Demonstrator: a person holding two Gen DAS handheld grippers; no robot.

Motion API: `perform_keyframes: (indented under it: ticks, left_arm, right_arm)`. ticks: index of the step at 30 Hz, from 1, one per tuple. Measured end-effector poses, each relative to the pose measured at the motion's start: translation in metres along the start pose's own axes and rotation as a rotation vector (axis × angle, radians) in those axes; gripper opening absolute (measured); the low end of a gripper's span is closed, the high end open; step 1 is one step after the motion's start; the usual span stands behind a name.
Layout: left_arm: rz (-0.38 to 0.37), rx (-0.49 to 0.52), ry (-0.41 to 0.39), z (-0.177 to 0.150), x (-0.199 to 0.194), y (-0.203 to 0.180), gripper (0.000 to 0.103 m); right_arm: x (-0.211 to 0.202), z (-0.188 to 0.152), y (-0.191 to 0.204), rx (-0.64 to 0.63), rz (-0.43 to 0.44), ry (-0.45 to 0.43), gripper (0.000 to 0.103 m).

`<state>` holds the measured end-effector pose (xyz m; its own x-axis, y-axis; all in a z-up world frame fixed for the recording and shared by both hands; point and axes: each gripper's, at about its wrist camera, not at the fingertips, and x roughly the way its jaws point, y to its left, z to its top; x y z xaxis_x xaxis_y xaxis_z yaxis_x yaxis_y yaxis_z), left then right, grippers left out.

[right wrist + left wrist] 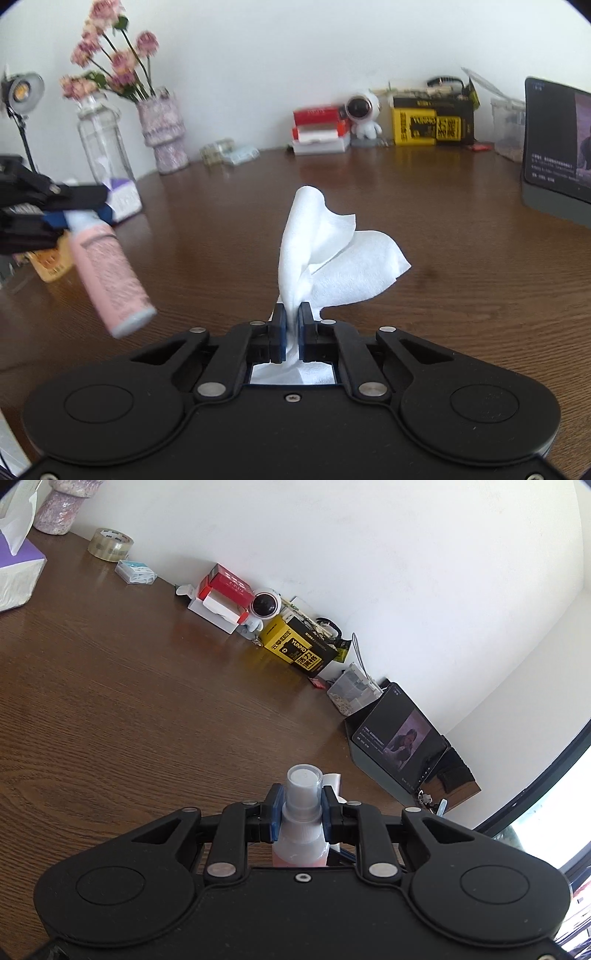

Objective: Clean container
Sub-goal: 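Raise the tissue with the right gripper toward the bottle held by the left gripper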

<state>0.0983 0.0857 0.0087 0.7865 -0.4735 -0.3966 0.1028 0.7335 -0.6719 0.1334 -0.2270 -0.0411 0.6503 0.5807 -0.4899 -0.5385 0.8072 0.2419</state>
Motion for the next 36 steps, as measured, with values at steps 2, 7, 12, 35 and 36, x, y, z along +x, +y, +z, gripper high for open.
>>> perform_keyframes:
  ticks: [2,7,12,35,36]
  left_arm:
    - [-0.003,-0.005,-0.001,0.000,0.000,0.001,0.021]
    - [-0.005,-0.004,-0.009,-0.001,-0.001,0.000,0.021]
    - [-0.018,-0.007,-0.017,-0.002,-0.002,-0.003,0.021]
    - [-0.034,-0.014,-0.033,0.001,-0.008,-0.007,0.021]
    - [-0.034,-0.014,-0.033,0.001,-0.008,-0.007,0.021]
  right_arm:
    - [-0.013,0.003,0.001,0.036,0.045,-0.042,0.006]
    - [-0.043,0.010,0.010,0.099,0.195,-0.120,0.006]
    - [-0.048,0.019,0.026,0.086,0.306,-0.137,0.006]
    - [-0.034,0.010,0.022,0.137,0.321,-0.090,0.006]
    - [-0.034,0.007,0.019,0.145,0.316,-0.085,0.006]
